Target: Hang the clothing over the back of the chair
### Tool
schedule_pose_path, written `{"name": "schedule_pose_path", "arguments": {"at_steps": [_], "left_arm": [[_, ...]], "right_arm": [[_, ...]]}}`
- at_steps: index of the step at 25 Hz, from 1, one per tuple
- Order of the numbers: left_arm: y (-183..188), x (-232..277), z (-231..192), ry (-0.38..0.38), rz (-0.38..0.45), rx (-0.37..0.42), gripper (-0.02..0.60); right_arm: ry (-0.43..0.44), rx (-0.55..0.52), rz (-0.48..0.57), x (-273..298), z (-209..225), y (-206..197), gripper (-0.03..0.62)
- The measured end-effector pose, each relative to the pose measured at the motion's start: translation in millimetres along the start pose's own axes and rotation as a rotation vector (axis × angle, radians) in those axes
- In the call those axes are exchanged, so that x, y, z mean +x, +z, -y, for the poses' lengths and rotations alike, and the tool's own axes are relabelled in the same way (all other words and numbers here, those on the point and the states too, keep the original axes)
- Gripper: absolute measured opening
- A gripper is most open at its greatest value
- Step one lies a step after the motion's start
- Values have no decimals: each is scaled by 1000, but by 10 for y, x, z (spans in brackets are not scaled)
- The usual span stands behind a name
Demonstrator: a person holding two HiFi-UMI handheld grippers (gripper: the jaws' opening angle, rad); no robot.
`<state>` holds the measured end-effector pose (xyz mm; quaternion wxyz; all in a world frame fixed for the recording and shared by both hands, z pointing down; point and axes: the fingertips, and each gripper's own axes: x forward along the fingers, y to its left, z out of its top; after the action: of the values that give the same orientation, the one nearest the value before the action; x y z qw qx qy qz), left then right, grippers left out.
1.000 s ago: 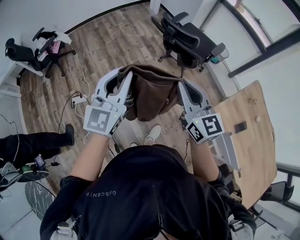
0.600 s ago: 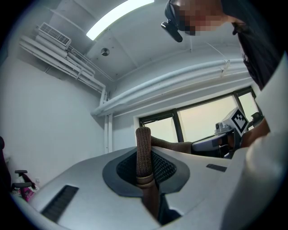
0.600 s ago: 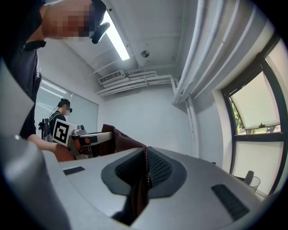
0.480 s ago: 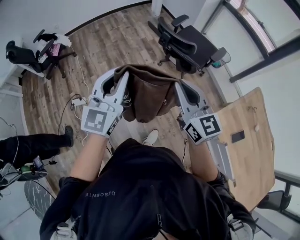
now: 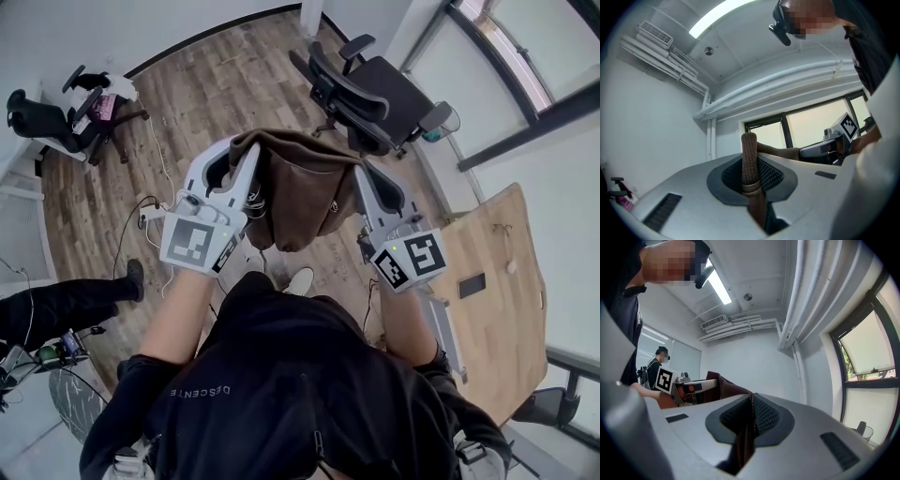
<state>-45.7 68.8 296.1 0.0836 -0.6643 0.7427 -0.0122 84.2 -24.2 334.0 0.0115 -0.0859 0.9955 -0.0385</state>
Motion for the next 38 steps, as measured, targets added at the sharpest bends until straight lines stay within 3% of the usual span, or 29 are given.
{"name": "schedule_pose_path", "arguments": {"at_steps": [23, 38], "left_arm": [[-139, 1259, -809, -278, 91, -69, 50], [-23, 2012, -1147, -467, 146, -54, 49]], "right_arm": [[-295, -40, -17, 856, 609, 115, 32], [-520, -91, 17, 1243, 933, 364, 32]]}}
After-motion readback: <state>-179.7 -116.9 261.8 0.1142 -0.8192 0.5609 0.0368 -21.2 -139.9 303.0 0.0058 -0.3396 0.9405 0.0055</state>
